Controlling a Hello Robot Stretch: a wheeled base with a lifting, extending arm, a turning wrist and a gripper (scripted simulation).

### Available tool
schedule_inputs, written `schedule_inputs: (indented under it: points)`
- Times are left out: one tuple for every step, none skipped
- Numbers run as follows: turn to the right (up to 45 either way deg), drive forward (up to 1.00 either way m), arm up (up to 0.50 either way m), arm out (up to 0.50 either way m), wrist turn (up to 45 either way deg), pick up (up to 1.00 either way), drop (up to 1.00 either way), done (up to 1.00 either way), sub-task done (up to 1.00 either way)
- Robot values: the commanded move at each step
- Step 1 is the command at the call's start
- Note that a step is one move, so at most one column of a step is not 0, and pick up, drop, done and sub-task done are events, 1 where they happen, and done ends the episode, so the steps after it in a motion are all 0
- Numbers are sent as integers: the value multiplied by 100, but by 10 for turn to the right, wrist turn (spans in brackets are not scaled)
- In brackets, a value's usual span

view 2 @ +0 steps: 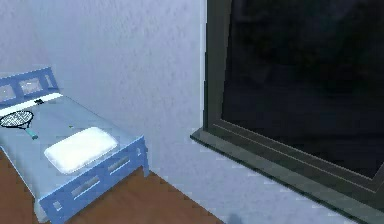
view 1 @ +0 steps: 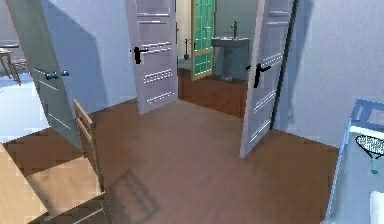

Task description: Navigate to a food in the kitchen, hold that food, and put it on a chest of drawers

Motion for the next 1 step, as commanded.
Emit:
schedule_inputs:
  points:
    - [-30,0,0,0,0,0,0,0,0]
